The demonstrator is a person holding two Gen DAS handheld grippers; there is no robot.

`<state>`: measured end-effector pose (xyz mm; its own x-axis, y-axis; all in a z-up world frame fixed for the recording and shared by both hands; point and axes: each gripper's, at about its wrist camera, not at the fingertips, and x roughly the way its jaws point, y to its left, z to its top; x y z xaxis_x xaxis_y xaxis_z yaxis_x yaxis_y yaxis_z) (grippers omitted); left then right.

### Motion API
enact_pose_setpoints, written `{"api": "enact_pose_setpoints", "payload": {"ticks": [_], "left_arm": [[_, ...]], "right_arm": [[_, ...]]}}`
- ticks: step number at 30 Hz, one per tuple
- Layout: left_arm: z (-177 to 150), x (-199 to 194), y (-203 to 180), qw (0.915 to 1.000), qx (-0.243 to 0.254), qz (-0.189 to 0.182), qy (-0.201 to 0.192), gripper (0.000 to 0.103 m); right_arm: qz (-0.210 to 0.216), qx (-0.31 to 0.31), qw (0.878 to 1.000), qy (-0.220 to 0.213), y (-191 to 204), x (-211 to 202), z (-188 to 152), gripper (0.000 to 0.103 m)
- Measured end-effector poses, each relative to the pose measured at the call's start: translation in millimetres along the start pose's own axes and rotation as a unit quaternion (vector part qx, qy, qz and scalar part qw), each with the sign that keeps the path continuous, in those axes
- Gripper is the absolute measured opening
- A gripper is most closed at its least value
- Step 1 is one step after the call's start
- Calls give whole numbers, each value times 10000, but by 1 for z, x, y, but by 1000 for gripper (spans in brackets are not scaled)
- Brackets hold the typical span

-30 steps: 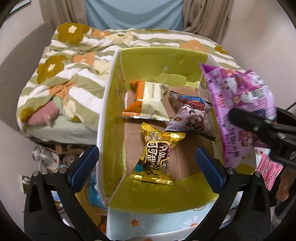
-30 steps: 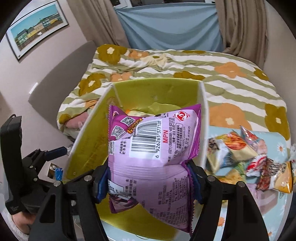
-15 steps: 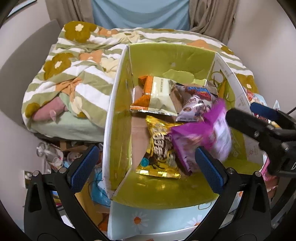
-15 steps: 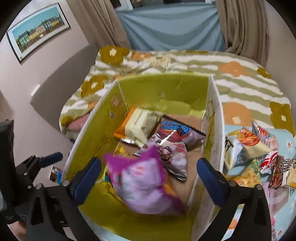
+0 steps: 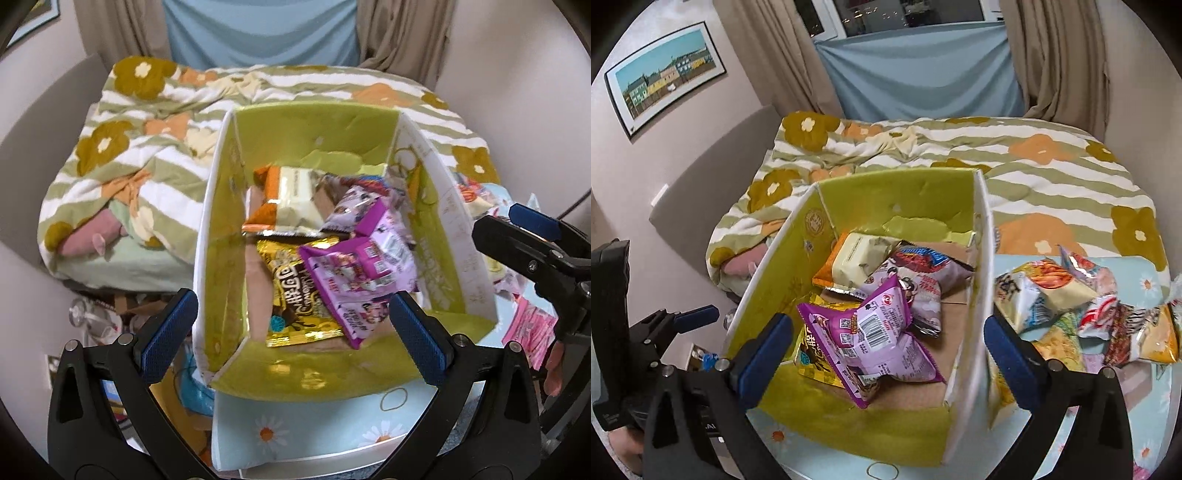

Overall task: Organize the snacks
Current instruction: 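Move both tools back toward the remaining snacks on the table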

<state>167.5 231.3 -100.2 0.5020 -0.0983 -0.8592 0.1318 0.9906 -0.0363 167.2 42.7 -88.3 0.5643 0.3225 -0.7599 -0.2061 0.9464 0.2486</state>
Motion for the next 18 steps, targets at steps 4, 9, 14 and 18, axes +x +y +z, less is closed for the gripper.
{"api": "enact_pose_setpoints", "payload": {"ticks": [4,9,14,18], "left_arm": [[4,-15,-15,9994,238,-171,-185,103],[10,-25,-49,9954,690,-571,-348,103],[8,-29,-89,9892,1097,-894,-372,103],[5,-31,-123,9844,1354,-1059,-369,103]], "right_arm": [[-146,103,9997,-189,-8,-31,-3,103],[-537,383,9970,-400,-31,-72,-15,103],[-916,671,9921,-543,-65,-110,-30,103],[-1276,787,9870,-585,-96,-139,-43,103]]}}
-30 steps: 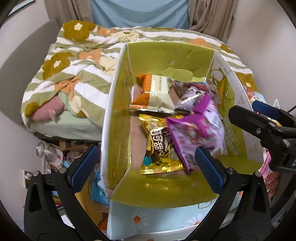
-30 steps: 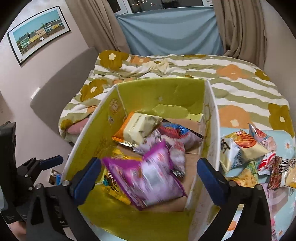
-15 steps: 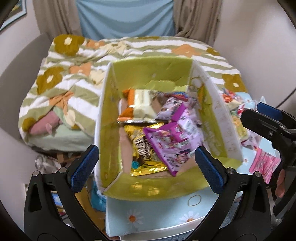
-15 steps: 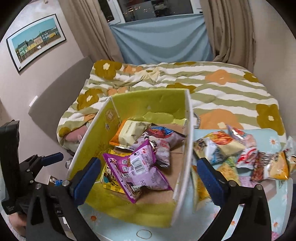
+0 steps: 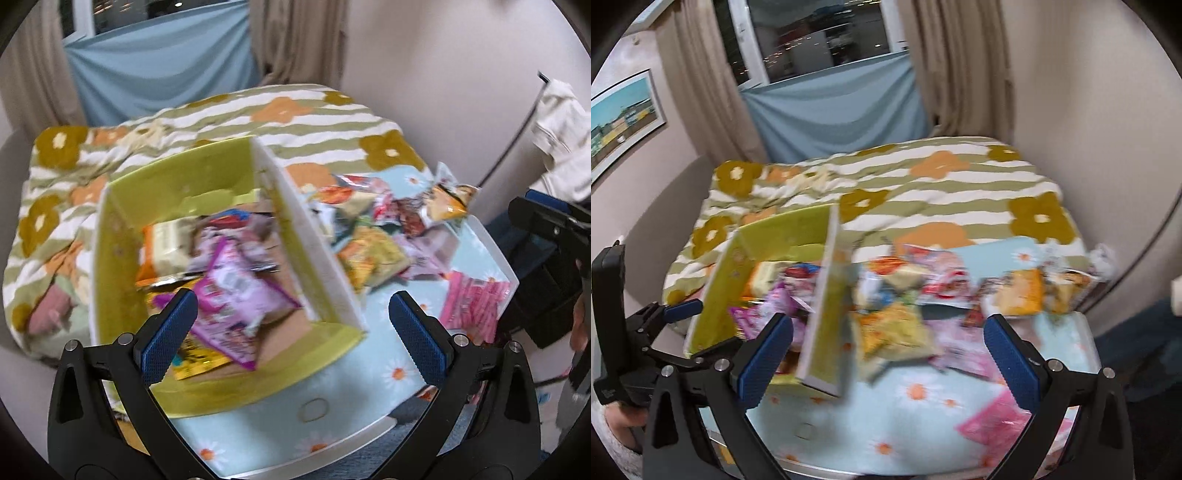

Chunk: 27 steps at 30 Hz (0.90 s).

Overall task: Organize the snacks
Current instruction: 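Move both tools back toward the remaining snacks on the table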

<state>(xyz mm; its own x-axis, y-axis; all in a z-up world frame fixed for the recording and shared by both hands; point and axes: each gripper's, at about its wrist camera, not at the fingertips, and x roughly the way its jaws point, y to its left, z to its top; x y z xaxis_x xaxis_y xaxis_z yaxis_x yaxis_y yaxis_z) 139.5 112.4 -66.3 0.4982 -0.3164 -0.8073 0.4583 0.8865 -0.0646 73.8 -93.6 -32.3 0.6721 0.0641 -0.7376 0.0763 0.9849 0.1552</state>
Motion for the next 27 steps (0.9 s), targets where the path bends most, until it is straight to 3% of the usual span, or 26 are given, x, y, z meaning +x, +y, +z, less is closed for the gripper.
{"api": "enact_pose_setpoints", "payload": {"ticks": [4,11,21,27], "left_arm": [[3,5,-41,9996,200,-191,3,103],[2,29,-125,9961,522,-635,329,103],[-20,85,-242,9760,1347,-1332,1077,103],[-33,133,-272,9692,1520,-1341,1398,103]], "right_arm": [[-286,-31,9996,-45,-40,-17,-4,103],[-265,-2,9996,83,-114,-24,-7,103],[79,-42,9982,588,-197,-1,-23,103],[350,-160,9948,946,-223,31,-36,103]]}}
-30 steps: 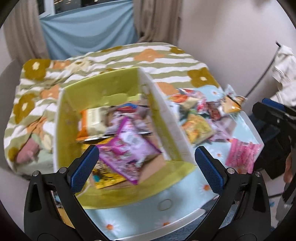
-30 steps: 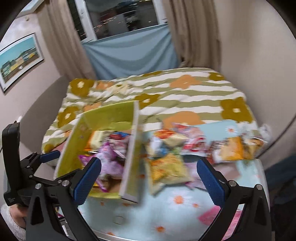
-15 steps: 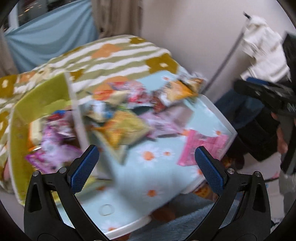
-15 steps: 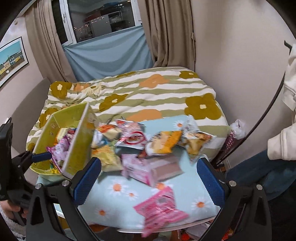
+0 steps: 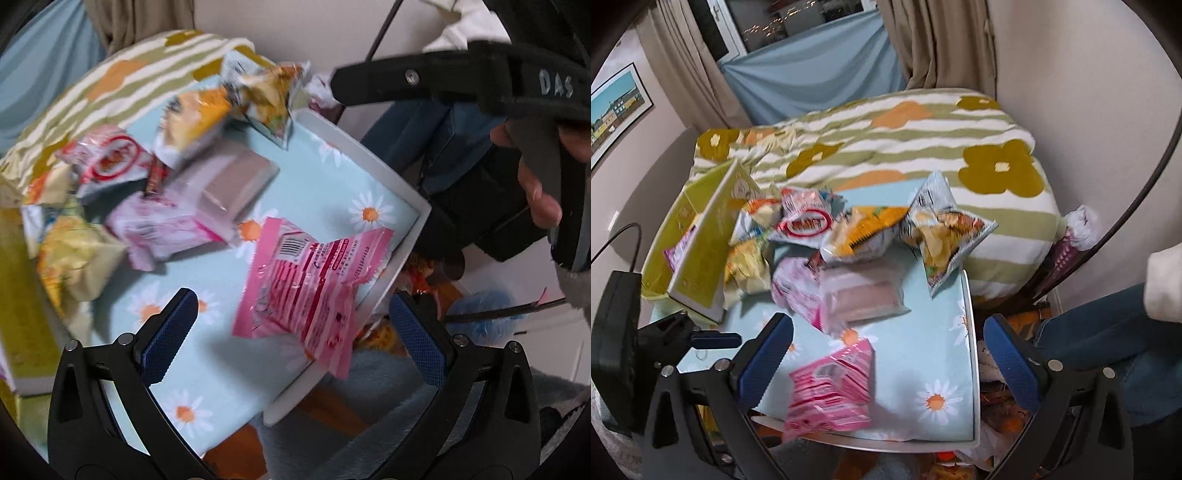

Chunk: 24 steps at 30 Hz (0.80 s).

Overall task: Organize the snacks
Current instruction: 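Move both tools back toward the remaining snacks on the table, then grasp the pink wafer bag with left tool while right tool grasps the pink-brown cake pack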

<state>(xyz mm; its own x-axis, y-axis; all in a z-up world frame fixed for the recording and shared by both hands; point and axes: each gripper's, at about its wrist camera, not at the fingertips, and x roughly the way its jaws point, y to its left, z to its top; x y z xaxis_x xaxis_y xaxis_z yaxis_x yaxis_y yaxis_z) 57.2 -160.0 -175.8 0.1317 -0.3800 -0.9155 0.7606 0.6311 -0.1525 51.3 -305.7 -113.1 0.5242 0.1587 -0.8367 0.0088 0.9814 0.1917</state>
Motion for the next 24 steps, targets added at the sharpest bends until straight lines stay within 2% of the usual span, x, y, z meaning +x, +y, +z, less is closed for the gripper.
{"api": "enact_pose_setpoints", "payload": {"ticks": [8,16,18,20,24], "left_arm": [[0,65,-4,9991,-145,-76,400,103],[-4,86,3,9986,-367,-53,376,102],[-7,88,6,9985,-392,-40,370,91],[-9,87,7,9990,-318,68,295,88],[-14,84,6,9991,-291,196,216,73]], "right_arm": [[307,-63,9992,243,-17,45,-6,103],[578,-52,9974,438,-21,77,-10,103],[674,-66,9966,465,-21,83,-9,103],[738,-83,9960,503,-20,90,-8,103],[873,-56,9945,574,-14,104,-7,103]]}}
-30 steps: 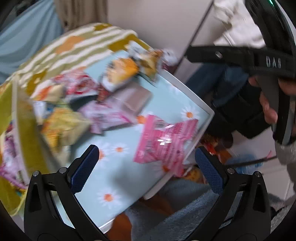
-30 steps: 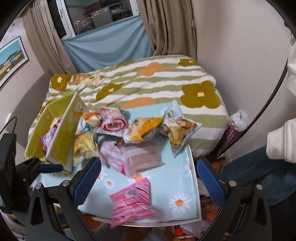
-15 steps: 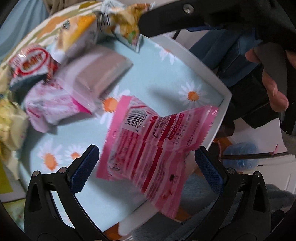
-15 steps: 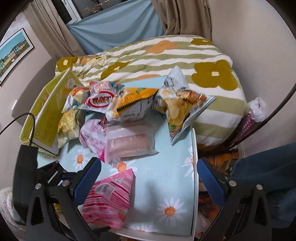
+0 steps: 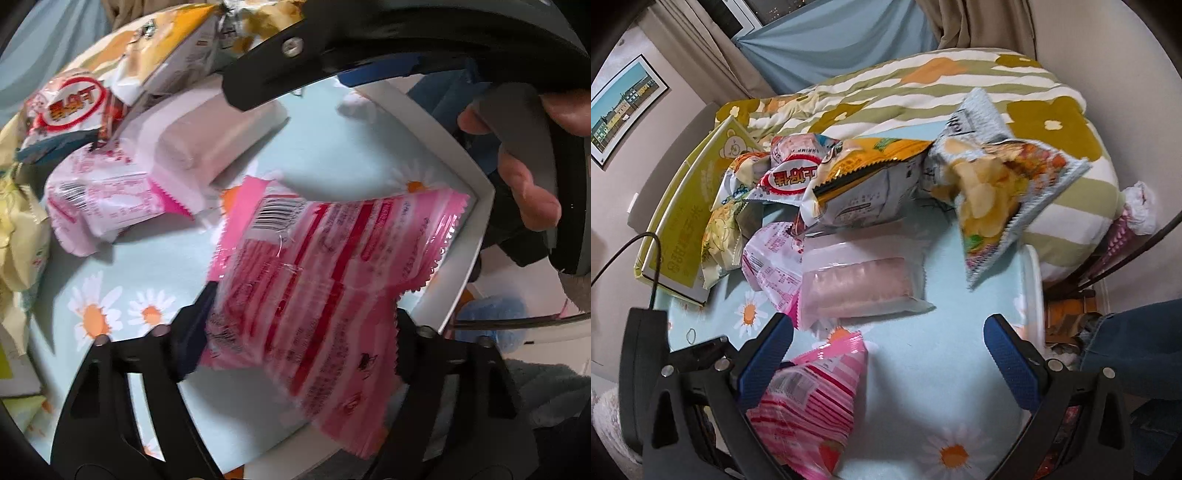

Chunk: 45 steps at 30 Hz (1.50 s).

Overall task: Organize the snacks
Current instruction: 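Grasp the pink wafer bag with left tool while right tool grasps the pink-brown cake pack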

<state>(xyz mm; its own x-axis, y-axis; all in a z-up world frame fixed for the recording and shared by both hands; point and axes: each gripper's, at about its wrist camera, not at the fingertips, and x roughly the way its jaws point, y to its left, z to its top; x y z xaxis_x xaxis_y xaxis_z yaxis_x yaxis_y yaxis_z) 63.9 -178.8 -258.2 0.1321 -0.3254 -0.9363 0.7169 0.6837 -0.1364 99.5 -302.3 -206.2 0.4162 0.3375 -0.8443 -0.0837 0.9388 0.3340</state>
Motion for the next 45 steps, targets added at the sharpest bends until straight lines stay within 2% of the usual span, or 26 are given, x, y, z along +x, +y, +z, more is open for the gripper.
{"api": "enact_pose_setpoints", "payload": {"ticks": [14,23,25,28,33,35,37,45], "left_arm": [[-31,-26,34,9975,-592,384,-70,68],[-26,-25,41,9955,-845,418,-94,68],[-23,-27,43,9953,-871,416,-108,68],[-35,-37,49,9951,-890,423,-120,68],[-34,-40,49,9950,-874,463,-121,68],[-34,-40,48,9949,-880,474,-143,68],[-33,-42,47,9948,-879,484,-152,68],[-32,-66,38,9944,-890,497,-280,68]], "right_arm": [[87,-155,9997,194,20,48,19,103],[-152,-380,9989,246,28,69,23,103],[-303,-533,9978,259,32,72,23,103],[-575,-784,9949,264,40,77,20,103],[-904,-1053,9899,278,45,79,18,88],[-895,-1091,9896,263,45,76,15,77],[-796,-970,9918,257,40,70,14,71],[-633,-447,9964,350,25,46,-3,69]]}}
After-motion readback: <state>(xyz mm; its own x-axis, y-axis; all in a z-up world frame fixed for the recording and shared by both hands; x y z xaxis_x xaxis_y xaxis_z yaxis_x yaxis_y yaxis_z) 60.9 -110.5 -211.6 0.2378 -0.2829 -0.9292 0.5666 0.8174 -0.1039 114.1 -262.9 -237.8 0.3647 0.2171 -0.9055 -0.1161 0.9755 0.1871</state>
